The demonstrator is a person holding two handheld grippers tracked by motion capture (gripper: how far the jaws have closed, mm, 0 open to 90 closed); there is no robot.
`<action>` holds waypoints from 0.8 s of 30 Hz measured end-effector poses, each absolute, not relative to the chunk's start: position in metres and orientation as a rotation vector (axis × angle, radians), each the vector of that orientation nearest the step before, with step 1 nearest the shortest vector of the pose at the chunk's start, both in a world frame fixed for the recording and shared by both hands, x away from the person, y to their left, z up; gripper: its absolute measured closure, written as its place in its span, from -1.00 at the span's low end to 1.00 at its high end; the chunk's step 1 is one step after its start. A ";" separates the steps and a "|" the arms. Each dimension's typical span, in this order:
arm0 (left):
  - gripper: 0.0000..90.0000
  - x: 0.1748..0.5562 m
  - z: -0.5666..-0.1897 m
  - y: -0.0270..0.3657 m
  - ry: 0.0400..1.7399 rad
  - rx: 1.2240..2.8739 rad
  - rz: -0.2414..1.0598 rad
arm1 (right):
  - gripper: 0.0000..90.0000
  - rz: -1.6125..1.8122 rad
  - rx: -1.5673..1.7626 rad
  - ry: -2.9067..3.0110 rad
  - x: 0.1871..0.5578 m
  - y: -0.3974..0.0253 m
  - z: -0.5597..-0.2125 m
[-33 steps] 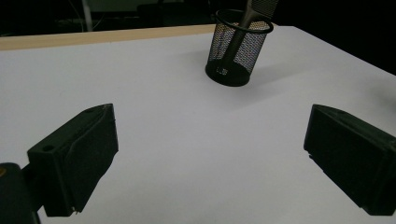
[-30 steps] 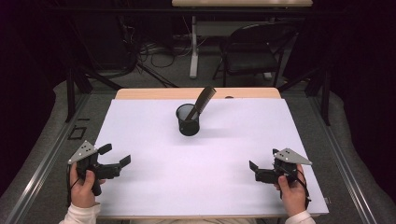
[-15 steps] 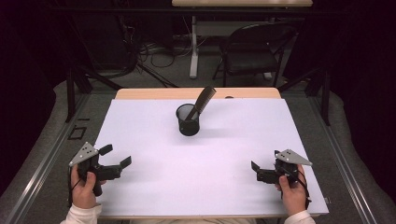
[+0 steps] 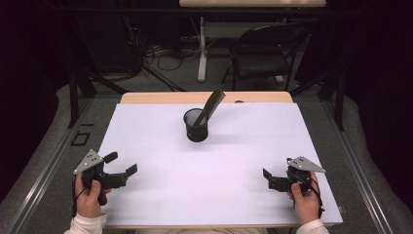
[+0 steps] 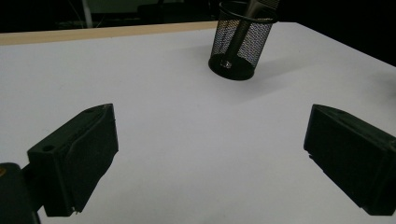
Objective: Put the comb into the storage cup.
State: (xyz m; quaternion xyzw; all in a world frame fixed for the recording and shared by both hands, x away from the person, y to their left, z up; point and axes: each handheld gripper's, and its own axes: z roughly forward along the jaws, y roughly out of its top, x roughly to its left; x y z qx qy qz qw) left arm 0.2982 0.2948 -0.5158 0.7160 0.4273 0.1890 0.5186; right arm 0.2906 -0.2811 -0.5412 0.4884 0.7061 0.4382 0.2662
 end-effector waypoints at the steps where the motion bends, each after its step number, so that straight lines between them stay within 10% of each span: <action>1: -0.93 0.299 -0.517 0.295 1.024 1.720 0.455 | -1.00 1.192 1.316 1.899 0.291 -0.281 -0.542; 24: -0.93 0.299 -0.520 0.292 1.016 1.728 0.451 | -1.00 1.177 1.322 1.923 0.292 -0.281 -0.545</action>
